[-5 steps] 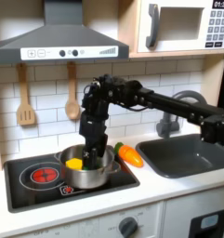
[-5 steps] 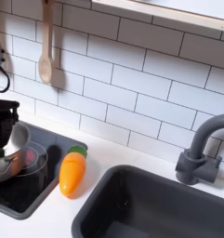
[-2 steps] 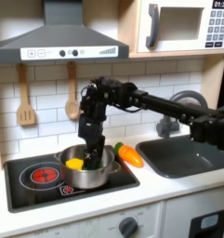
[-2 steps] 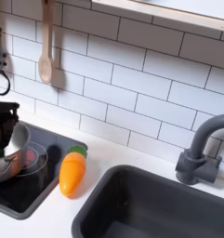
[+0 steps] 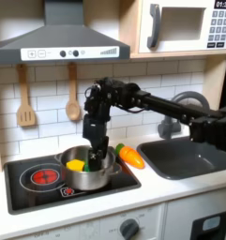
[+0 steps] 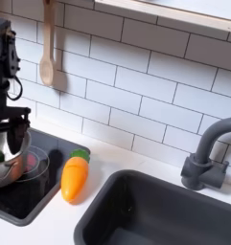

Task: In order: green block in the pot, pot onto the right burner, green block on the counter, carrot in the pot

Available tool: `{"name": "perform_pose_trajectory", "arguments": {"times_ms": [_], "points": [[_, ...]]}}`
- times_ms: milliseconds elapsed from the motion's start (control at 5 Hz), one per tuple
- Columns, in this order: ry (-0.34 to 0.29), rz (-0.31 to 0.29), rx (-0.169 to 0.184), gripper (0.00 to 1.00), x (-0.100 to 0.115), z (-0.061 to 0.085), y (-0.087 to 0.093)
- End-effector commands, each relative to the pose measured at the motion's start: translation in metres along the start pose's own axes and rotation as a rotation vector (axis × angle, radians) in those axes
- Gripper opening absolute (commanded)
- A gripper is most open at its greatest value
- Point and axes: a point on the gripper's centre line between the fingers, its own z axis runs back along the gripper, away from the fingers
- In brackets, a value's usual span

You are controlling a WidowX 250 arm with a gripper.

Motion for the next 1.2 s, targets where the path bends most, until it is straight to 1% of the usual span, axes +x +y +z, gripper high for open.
{"name": "perform_pose_trajectory", "arguments": {"times_ms": [0, 200, 400, 600, 800, 1000], "points": [[-0.015, 0.001, 0.036, 1.00, 0.002, -0.003, 0.007], [-0.010, -0.007, 0.040, 1.00, 0.001, -0.007, 0.009], [0.012, -0.020, 0.035, 1.00, -0.003, -0.017, 0.008], [0.013, -0.028, 0.039, 1.00, -0.002, -0.021, 0.007], [0.000, -0.034, 0.022, 0.38, 0.001, -0.017, 0.006], [-0.008, -0.039, 0.017, 0.00, 0.001, -0.014, 0.009]]}}
